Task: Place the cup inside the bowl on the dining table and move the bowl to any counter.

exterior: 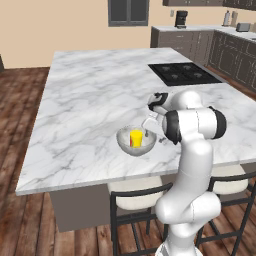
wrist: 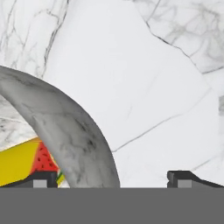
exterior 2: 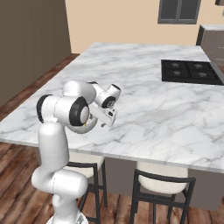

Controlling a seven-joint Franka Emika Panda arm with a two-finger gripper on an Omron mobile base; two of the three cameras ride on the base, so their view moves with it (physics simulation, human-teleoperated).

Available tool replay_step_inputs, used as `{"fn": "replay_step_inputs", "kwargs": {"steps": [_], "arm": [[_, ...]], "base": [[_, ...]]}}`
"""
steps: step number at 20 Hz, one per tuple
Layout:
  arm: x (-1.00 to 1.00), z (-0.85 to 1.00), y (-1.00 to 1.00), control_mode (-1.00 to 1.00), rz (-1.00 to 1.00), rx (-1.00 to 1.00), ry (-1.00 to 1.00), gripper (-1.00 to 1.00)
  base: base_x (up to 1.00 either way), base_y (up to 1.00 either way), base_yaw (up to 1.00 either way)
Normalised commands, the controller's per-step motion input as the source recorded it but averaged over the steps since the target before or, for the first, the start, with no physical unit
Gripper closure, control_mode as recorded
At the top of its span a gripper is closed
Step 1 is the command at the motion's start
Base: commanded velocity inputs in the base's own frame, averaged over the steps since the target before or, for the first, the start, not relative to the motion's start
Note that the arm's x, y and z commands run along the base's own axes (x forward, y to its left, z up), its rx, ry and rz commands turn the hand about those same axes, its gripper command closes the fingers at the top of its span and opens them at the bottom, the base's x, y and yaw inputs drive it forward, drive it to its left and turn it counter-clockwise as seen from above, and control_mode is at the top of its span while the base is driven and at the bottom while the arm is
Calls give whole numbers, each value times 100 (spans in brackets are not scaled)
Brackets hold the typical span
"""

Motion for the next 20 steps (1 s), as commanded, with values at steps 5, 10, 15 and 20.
{"fn": "replay_step_inputs", "kwargs": {"steps": [5,10,15,20], "arm": [[0,-14,0,-100,0,0,7,-100],[0,-1,6,-100,0,0,5,-100],[0,0,11,-100,0,0,3,-100],[0,-2,17,-100,0,0,3,100]], "base": [[0,0,0],[0,0,0],[0,0,0],[0,0,0]]}}
